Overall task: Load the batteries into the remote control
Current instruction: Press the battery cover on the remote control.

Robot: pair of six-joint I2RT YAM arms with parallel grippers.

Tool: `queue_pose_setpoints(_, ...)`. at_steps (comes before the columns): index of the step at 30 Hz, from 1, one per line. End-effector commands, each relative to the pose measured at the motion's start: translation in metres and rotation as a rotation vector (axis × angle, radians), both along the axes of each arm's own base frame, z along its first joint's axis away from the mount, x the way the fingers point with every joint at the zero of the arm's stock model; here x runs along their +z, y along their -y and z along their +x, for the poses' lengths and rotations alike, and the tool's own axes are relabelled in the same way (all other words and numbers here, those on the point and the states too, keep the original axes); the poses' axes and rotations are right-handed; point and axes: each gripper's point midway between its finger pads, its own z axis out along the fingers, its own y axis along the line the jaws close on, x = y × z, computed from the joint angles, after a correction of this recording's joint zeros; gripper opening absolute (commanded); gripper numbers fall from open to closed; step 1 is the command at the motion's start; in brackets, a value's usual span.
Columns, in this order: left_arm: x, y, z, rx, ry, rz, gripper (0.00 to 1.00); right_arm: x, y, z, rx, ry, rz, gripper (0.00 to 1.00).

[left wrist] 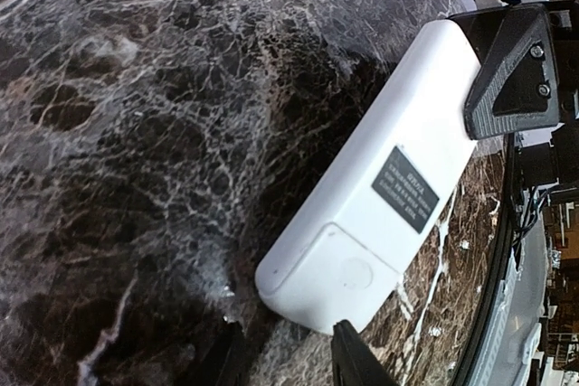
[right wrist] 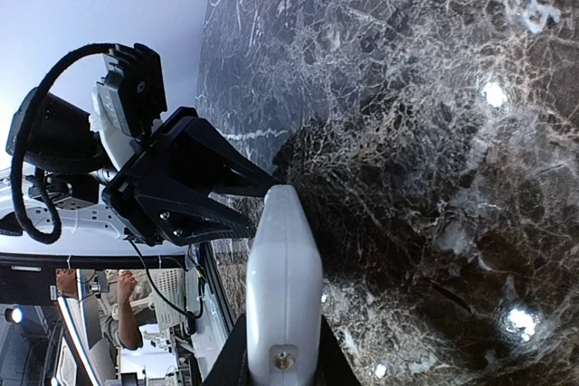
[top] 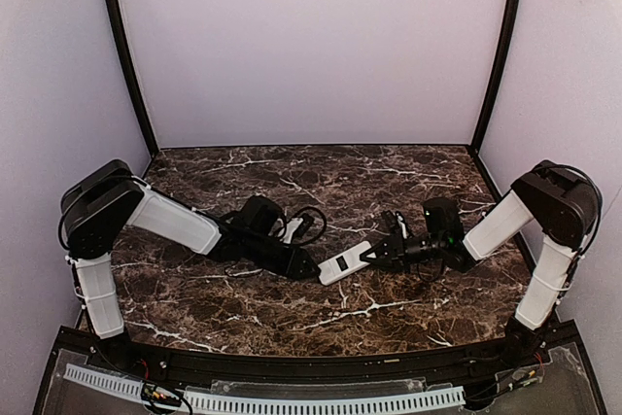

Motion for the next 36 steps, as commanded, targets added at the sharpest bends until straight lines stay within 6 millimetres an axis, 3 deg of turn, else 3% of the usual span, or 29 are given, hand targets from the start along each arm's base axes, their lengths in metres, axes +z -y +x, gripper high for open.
queue_pose_setpoints(1,-0.008,0.012,-0.004,-0.032,-0.025,-0.002,0.30,-0.013,-0.004,-0.014,0.046,-0.043,-0.039,0.00)
queue_pose_setpoints(8,-0.002,0.034,-0.005,-0.085,-0.023,-0.065,0.21,-0.010,-0.021,-0.020,0.124,-0.027,-0.030,0.00)
queue_pose_setpoints(14,-0.002,0.034,-0.009,-0.100,-0.025,-0.064,0.13,-0.012,-0.019,-0.018,0.108,-0.039,-0.035,0.00)
queue_pose_setpoints(15,-0.003,0.032,-0.009,-0.099,-0.022,-0.055,0.15,-0.013,-0.016,-0.017,0.099,-0.044,-0.033,0.00)
queue_pose_setpoints(19,0.000,0.020,-0.002,-0.073,0.033,-0.024,0.41,-0.014,-0.007,-0.014,0.071,-0.053,-0.032,0.00)
queue_pose_setpoints(26,0.043,-0.006,0.027,-0.060,0.289,0.028,0.70,-0.005,-0.002,-0.013,0.090,-0.009,-0.010,0.00)
queue_pose_setpoints(32,0.086,-0.023,0.026,-0.097,0.512,0.026,0.75,0.025,-0.004,-0.009,0.142,0.142,0.046,0.00)
queue_pose_setpoints(36,0.084,-0.033,0.007,-0.205,0.586,0.051,0.75,0.040,-0.006,-0.006,0.182,0.218,0.033,0.00)
